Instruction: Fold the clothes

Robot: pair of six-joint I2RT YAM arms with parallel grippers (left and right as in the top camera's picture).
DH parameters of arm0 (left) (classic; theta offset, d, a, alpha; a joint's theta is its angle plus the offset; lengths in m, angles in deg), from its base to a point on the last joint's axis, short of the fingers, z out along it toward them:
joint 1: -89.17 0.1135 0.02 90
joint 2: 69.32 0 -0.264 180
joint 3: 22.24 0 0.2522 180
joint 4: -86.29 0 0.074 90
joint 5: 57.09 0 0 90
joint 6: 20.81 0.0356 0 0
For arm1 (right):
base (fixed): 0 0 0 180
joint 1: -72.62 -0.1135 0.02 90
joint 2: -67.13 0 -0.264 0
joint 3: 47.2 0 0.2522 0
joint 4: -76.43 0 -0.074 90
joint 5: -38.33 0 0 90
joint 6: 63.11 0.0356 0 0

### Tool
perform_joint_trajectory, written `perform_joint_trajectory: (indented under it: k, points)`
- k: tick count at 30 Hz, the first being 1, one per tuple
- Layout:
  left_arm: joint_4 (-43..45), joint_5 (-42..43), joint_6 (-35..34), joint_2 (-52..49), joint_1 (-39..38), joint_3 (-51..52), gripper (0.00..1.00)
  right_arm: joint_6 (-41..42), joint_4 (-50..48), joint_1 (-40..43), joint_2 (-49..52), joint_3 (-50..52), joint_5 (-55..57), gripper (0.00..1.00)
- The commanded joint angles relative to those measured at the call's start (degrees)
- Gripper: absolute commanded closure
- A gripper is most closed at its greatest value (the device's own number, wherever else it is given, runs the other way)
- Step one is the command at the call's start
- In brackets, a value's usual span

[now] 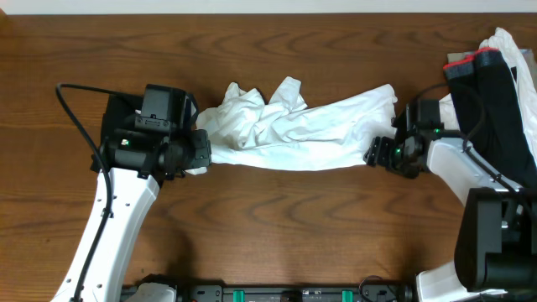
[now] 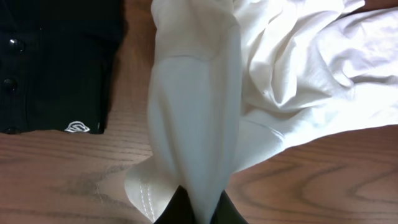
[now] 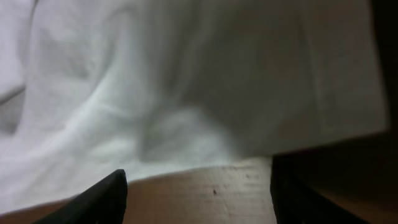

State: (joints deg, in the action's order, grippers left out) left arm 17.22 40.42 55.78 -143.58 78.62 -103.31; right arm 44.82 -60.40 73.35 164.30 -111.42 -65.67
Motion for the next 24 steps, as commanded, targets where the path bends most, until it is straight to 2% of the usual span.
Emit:
perform_joint_trajectory:
  k: [1, 4, 9, 14, 18, 19, 24]
  points:
    - [-0.11, -0.68, 0.92, 0.00, 0.24, -0.26, 0.94, 5.35, -3.76, 0.37, -0.61, 3.50, -1.62, 0.29]
    - [-0.09, -0.68, 0.92, 0.00, 0.24, -0.28, 0.94, 7.74, -7.13, 0.37, -0.48, 5.42, 0.42, 0.30]
    - [-0.09, -0.68, 0.94, 0.00, 0.24, -0.28, 0.94, 8.85, -11.28, 0.37, -0.46, 7.17, 2.19, 0.46]
    - [0.31, -0.68, 0.92, 0.00, 0.24, -0.28, 0.94, 8.83, -11.47, 0.37, -0.46, 7.23, 2.19, 0.62]
    - [0.35, -0.70, 0.94, 0.00, 0.24, -0.28, 0.94, 8.81, -11.52, 0.37, -0.46, 7.23, 2.16, 0.83]
    - [0.35, -0.68, 0.94, 0.00, 0.24, -0.28, 0.94, 8.66, -11.67, 0.37, -0.46, 7.23, 2.16, 0.97]
    - [0.31, -0.70, 1.42, 0.02, 0.24, -0.28, 0.94, 4.02, -11.08, 0.39, -1.53, 5.92, 1.55, 0.99]
